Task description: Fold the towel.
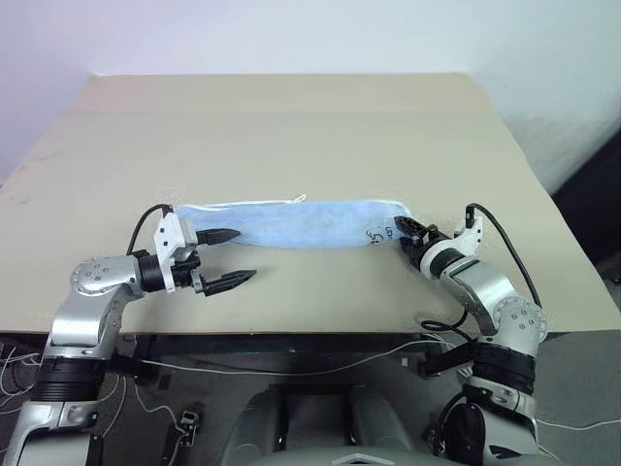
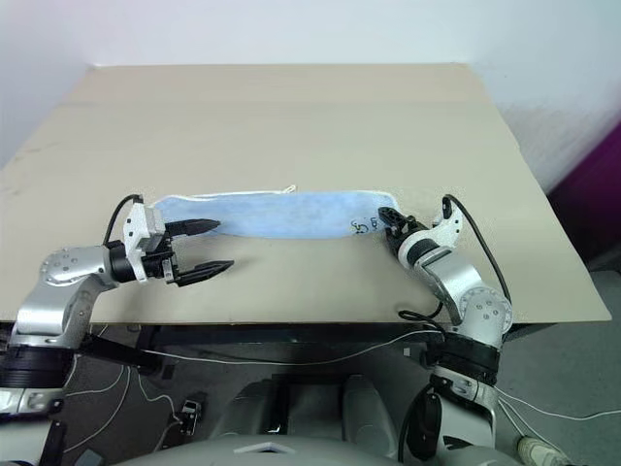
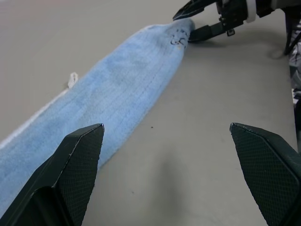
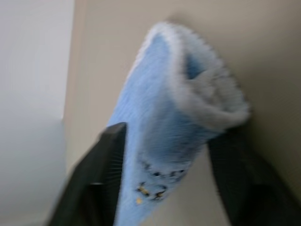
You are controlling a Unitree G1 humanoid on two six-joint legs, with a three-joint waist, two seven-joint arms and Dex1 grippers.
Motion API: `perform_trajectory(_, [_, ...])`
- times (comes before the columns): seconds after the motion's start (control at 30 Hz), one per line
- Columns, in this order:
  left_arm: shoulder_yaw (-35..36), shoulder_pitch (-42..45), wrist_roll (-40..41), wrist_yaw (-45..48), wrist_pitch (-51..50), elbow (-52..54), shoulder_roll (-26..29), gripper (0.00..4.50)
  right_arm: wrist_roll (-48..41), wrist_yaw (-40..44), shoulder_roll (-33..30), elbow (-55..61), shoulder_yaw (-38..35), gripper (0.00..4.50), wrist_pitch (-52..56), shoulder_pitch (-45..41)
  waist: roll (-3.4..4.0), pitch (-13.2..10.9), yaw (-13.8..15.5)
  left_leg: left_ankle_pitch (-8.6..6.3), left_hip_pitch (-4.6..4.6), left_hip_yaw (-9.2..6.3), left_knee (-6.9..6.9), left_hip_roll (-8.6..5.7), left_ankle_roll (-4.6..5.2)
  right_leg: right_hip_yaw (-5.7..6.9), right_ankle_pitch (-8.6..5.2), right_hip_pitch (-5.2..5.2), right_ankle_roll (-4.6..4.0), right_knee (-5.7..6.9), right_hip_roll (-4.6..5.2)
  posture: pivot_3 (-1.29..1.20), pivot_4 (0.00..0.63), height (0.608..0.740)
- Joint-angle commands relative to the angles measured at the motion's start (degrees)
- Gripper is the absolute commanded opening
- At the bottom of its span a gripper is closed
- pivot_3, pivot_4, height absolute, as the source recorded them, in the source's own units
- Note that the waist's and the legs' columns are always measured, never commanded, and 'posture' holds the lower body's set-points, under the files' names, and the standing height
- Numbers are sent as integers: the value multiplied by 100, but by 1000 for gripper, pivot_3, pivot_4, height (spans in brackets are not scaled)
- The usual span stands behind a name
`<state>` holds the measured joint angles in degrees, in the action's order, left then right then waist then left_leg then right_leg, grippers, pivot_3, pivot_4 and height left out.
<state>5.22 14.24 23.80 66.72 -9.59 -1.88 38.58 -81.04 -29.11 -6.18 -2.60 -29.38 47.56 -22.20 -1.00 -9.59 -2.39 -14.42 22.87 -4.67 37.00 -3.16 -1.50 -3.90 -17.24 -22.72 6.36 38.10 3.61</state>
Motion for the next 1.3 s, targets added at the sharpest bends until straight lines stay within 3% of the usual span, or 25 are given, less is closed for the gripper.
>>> perform_trajectory(0.03, [16, 27, 67, -8, 42, 213, 1, 4500, 97, -58, -87, -38, -128, 1213, -233, 28, 2, -1, -2, 0, 0, 0, -1, 0, 0, 0, 0, -1, 0, 0, 0, 0, 150, 740])
perform_trajectory(0.13, [-25, 15, 49, -31, 39, 247, -43, 4500, 66, -17, -194, 4, -220, 146, -316, 81, -1, 1, 7, 0, -1, -1, -2, 0, 0, 0, 0, 2, 0, -2, 0, 0, 150, 740])
perform_trajectory(0.17, [-37, 13, 43, -30, 44, 251, -51, 4500, 66, -11, -217, 14, -226, 18, -335, 97, -3, 2, 18, 0, -2, -1, -1, 0, 0, 1, 0, 6, 0, -4, 1, 0, 150, 740])
perform_trajectory(0.4, [-96, -17, 32, -32, 85, 233, -55, 4500, -49, 224, -959, 68, -524, 18, -363, 217, 5, -3, 191, -4, 1, -2, 0, -8, 7, 6, -1, 12, 0, -18, 6, 0, 150, 740])
perform_trajectory(0.6, [-155, 21, 6, -29, 136, 175, -75, 4500, 60, 801, -1631, 110, -447, 18, -224, -6, 22, -14, 98, -5, 18, 0, -3, 2, 9, 2, -1, -10, 0, -15, 0, 0, 150, 740])
perform_trajectory(0.7, [-184, 59, -4, -32, 152, 143, -92, 4500, 546, 1487, -2107, 558, 235, 18, 112, -210, 42, -25, 24, -5, 24, 4, -4, 2, 9, -2, -1, -19, 0, -11, -1, 0, 150, 740])
perform_trajectory(0.93, [-254, 175, -43, -70, 150, 83, -189, 4500, 3225, 3839, -3364, 1620, 3335, 18, 81, -862, 42, -28, -16, -5, 48, 4, 0, 7, 9, 1, -1, -51, 0, -8, -6, 0, 150, 740])
perform_trajectory(1.13, [-283, 167, -75, -122, 155, 146, -276, 4500, 4944, 4724, -2937, 938, 4881, 18, -371, -1460, 36, -31, 32, -5, 55, 1, 7, -1, 8, 5, 0, -50, 1, -11, 3, 0, 150, 740])
perform_trajectory(1.3, [-222, -34, -24, -252, 129, 390, -286, 4500, 5583, 5128, -2421, 680, 5167, 18, -569, -1560, 36, -31, 22, -4, 58, 0, 4, -2, 8, 4, 0, -59, 1, -10, 4, 0, 150, 740])
